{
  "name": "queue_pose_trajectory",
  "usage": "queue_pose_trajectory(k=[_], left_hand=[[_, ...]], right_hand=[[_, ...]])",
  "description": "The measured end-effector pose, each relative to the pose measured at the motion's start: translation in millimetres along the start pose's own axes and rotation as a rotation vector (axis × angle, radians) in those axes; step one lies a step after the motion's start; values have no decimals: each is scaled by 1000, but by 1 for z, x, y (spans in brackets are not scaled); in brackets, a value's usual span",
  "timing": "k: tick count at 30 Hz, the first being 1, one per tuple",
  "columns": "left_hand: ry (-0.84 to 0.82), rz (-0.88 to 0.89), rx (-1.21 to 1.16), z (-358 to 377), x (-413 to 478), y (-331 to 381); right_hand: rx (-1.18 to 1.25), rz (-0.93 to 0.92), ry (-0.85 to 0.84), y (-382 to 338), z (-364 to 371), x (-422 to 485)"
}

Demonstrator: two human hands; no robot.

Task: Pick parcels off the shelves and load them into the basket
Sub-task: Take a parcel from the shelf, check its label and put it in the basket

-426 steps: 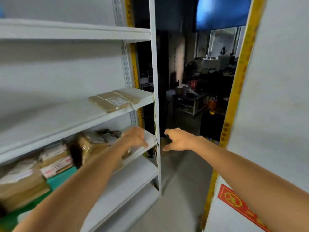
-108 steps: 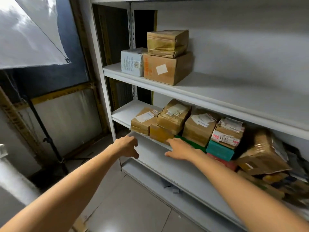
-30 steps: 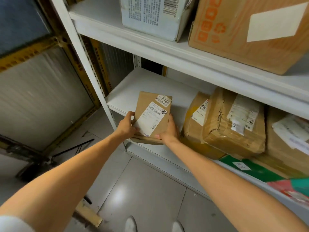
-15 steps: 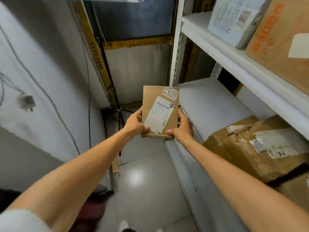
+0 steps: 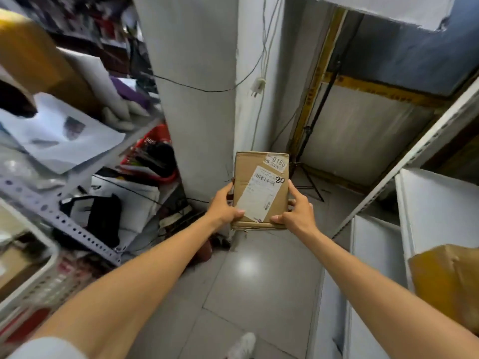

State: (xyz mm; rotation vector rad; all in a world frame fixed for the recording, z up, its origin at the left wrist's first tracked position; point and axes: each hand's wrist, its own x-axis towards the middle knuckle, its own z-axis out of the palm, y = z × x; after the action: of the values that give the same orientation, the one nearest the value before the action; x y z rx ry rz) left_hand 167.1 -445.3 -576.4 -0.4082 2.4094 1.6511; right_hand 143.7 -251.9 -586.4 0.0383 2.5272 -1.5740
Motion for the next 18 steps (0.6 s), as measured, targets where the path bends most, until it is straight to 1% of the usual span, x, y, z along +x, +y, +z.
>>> queue_pose_trajectory(k=[7,12,16,18], left_hand=[[300,-124,-31,-78,-120,-81],[514,-280,-89,-125,-211,-134],[676,-372,-139,-156,-275,-160],[756,-391,-172,-169,-299,-171]], right_hand=[[-72,-105,-296,-34,100,-73],[-153,-190,-525,-62,178,-128],[-159,-249,-689,-78,237,-168],[-168,-309,-770,-90,263,-181]])
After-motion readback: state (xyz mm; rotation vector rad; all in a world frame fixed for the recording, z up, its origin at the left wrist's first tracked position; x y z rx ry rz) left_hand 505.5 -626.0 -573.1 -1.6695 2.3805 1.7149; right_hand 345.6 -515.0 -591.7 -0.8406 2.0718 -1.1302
